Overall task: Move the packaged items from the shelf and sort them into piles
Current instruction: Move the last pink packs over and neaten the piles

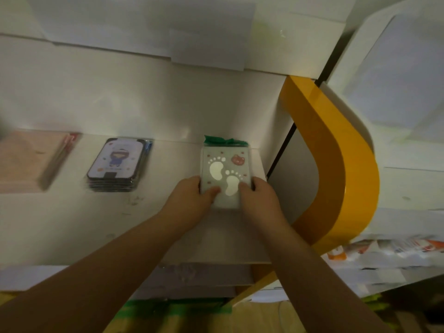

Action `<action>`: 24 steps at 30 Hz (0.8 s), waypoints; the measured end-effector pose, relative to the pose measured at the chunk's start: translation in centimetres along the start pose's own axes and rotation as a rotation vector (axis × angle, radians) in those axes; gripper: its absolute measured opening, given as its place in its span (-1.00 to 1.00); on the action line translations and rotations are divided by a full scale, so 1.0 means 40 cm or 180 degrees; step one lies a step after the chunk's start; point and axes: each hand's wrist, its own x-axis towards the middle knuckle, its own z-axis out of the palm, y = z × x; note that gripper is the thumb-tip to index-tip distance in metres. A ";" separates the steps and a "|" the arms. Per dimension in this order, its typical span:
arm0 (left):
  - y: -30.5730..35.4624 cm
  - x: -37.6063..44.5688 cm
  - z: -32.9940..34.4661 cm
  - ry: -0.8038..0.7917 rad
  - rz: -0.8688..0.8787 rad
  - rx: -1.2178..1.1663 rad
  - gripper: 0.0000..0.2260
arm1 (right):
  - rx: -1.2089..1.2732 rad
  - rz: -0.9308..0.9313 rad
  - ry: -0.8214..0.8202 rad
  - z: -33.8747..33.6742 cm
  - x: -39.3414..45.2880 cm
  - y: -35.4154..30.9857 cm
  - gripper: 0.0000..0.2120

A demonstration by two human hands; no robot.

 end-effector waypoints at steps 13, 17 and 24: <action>0.072 0.105 0.014 -0.0176 -0.0689 0.0121 -0.58 | -0.0725 0.0853 0.0003 0.017 0.134 -0.037 -0.65; 0.074 0.105 0.025 -0.0101 -0.0691 0.0249 -0.54 | -0.0740 0.0671 0.0146 0.016 0.136 -0.024 -0.67; 0.073 0.063 0.003 -0.0047 -0.0637 0.0291 -0.39 | -0.1267 0.0239 0.0507 0.034 0.095 -0.011 -0.45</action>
